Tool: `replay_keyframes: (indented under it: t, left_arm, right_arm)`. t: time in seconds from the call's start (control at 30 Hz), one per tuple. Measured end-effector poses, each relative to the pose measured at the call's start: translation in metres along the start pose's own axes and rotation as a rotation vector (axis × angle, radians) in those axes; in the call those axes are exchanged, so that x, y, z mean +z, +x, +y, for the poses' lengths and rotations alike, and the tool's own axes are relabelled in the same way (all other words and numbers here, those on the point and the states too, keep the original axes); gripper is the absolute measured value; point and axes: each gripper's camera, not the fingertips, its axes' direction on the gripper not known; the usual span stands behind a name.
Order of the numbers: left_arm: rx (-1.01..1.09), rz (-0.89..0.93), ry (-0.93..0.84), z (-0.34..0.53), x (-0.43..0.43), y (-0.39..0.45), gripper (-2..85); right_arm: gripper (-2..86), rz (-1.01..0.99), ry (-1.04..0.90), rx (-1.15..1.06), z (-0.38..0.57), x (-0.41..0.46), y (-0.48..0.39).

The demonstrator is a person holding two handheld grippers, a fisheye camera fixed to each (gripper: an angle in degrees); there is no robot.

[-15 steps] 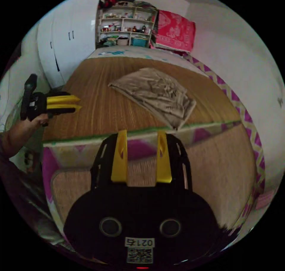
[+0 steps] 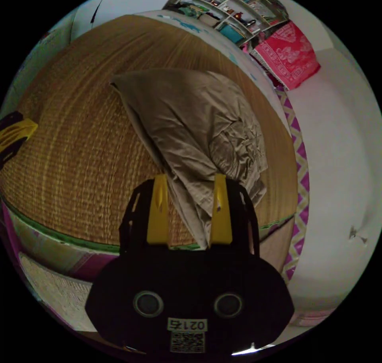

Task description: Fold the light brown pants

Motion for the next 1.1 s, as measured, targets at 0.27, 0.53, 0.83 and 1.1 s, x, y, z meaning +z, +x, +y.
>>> replay_keyframes:
  t: [0.27, 0.53, 0.83, 1.1]
  left_arm:
    - [-0.015, 0.002, -0.005, 0.003, 0.002, -0.016, -1.0]
    - [-0.009, -0.022, -0.01, 0.007, 0.003, -0.027, -1.0]
    - [0.076, 0.037, 0.046, 0.019, -0.022, -0.024, -0.9]
    - [0.173, 0.676, 0.115, 0.066, -0.101, 0.03, 1.3]
  right_arm:
    - [1.2, 0.081, 0.012, 0.054, -0.017, 0.011, -0.036]
    - [0.0, 0.123, 0.045, 0.259, 0.055, -0.102, 0.031]
    - [-0.6, 0.318, -0.123, 0.311, 0.26, -0.276, 0.035]
    - [-0.3, -0.111, -0.278, 0.115, 0.416, -0.293, -0.154]
